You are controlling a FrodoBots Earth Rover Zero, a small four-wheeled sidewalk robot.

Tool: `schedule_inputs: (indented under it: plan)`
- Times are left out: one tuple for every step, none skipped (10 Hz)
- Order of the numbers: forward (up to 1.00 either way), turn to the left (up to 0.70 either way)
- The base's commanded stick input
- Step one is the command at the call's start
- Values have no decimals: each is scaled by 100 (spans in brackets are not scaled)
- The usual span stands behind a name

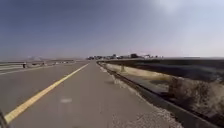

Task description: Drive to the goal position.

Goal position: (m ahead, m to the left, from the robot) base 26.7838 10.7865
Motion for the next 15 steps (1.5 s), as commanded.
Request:
schedule_inputs:
  plan:
    - [50,0]
    - [50,0]
    - [50,0]
    - [50,0]
    - [50,0]
    - [50,0]
    - [50,0]
    - [50,0]
    - [50,0]
    - [50,0]
    - [50,0]
    - [50,0]
    - [50,50]
    - [50,50]
    - [50,0]
